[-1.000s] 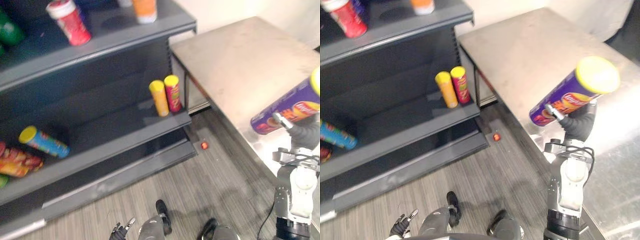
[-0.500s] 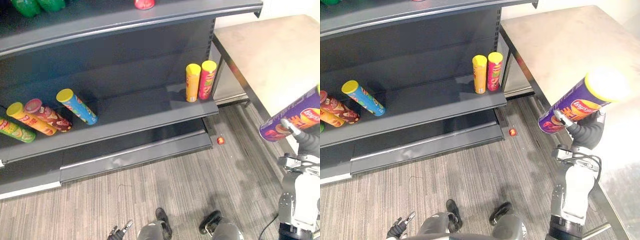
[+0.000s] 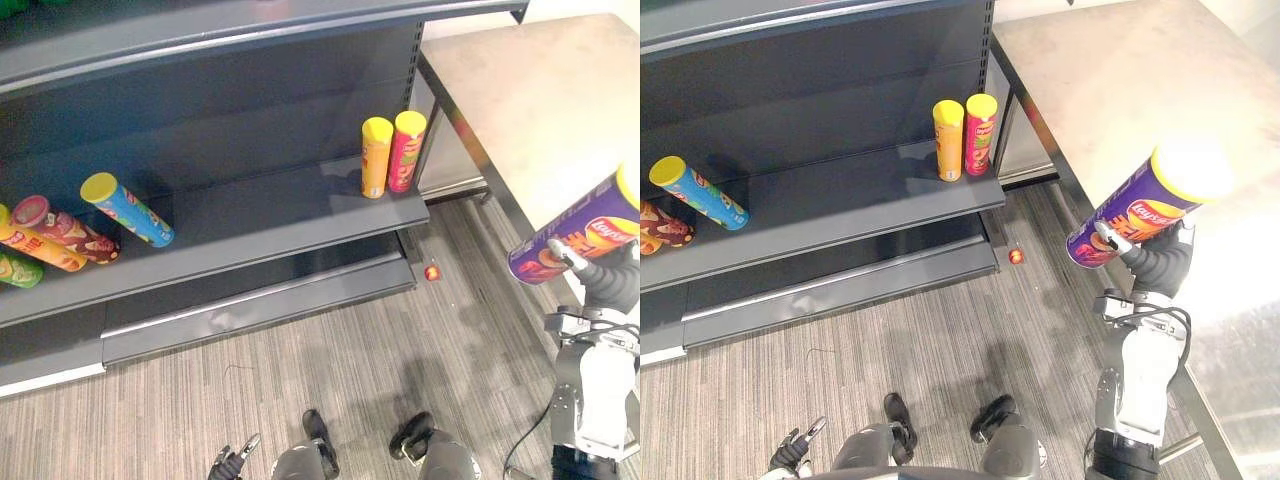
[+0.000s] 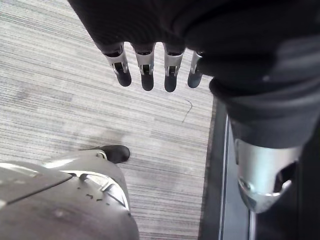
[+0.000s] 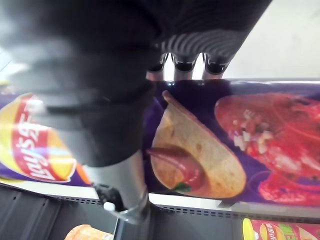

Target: Put the gum and the chips on the shelf.

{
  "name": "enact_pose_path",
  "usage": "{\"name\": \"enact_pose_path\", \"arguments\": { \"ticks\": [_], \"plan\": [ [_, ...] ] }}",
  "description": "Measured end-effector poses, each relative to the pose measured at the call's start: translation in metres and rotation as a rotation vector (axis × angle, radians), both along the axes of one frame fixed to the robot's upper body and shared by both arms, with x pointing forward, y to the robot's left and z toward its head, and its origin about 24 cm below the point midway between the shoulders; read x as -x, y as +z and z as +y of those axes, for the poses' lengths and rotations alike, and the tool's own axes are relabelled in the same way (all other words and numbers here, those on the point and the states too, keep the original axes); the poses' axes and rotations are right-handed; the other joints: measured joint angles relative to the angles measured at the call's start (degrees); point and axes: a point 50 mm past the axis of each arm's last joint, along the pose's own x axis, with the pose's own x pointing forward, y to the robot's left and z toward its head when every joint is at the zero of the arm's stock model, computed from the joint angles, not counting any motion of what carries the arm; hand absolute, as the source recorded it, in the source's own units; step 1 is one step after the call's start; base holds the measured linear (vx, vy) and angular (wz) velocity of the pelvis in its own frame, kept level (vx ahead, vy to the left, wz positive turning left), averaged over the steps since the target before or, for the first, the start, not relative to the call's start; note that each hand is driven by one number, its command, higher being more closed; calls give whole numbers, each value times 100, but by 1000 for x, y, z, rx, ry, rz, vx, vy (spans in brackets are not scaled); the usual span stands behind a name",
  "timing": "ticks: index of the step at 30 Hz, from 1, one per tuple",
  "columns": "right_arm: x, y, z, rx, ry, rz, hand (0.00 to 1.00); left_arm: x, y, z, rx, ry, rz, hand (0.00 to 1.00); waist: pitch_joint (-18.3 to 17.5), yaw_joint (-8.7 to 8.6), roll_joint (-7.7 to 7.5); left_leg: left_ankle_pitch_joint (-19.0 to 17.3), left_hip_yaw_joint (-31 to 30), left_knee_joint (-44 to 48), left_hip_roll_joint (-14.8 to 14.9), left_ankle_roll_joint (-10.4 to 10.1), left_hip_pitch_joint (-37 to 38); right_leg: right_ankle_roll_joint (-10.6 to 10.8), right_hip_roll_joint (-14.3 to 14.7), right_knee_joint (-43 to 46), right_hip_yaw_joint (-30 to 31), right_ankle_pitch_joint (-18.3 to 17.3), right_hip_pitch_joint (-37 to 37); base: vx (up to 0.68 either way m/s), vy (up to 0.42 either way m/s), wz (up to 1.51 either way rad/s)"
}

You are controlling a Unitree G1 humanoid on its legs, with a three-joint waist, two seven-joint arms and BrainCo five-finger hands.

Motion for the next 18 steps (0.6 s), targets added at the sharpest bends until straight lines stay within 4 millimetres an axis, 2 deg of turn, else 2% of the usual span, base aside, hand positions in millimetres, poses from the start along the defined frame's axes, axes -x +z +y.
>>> {"name": "enact_pose_path", "arguments": {
  "ticks": [4, 6, 7, 10, 11, 12, 13, 14, 16, 18],
  "plan": [
    [-13, -7, 21, 1, 110, 35, 100, -6, 2, 1, 0, 6, -24, 0, 76, 46, -115, -169, -50, 337, 113, -7, -136, 17, 77, -108, -3, 14, 77, 10, 15, 3],
    [-18, -11, 42, 17, 215, 54, 100, -11, 4, 2, -7, -5, -41, 0, 149, 189, -137, -372, -72, 649, 268, -8, -217, 14, 256, -384, -34, 198, 255, -3, 58, -3],
    [-18, -12, 46, 21, 236, 59, 100, -11, 4, 1, -6, -7, -42, 0, 149, 205, -137, -416, -93, 654, 267, 9, -212, 45, 278, -457, -52, 251, 323, -9, 98, 13],
    [-19, -15, 59, 39, 307, 75, 100, -13, 4, -2, -3, -38, -42, 0, 142, 314, -123, -535, -297, 608, 110, 118, -183, 86, 139, -427, -33, 560, 446, 24, 200, 39],
    [-20, -16, 63, 58, 321, 86, 100, -13, 4, -1, -5, -38, -41, 0, 142, 306, -121, -503, -429, 520, -4, 205, -142, 42, -6, -190, 126, 693, 414, 84, 192, 60],
    [-21, -17, 65, 71, 331, 97, 100, -13, 4, -1, -8, -37, -39, 0, 145, 312, -115, -479, -574, 464, -102, 256, -65, -95, -98, 89, 459, 803, 348, 141, 244, 65],
    [-21, -18, 68, 78, 341, 102, 100, -12, 4, -1, -10, -46, -36, 0, 160, 334, -84, -474, -713, 402, -172, 296, 47, -330, -159, 472, 1088, 828, 93, 181, 257, 68],
    [-22, -19, 73, 80, 366, 105, 100, -11, 3, -3, -13, -67, -30, 0, 184, 322, 18, -475, -908, 347, -159, 333, 106, -203, 176, 556, 2254, 536, -128, 150, 172, 63],
    [-22, -20, 79, 87, 400, 109, 100, -10, 4, 1, -26, -64, -21, 0, 175, 316, 6, -405, -1080, 113, -201, 382, 308, -18, 687, 163, 3214, 343, -218, 145, 69, 74],
    [-22, -20, 84, 90, 423, 108, 100, -3, 2, 1, -30, -56, 0, 0, 152, 303, -23, -388, -1259, -52, -311, 377, 520, -15, 970, -279, 3577, 346, -271, 157, 3, 66]
  ]
}}
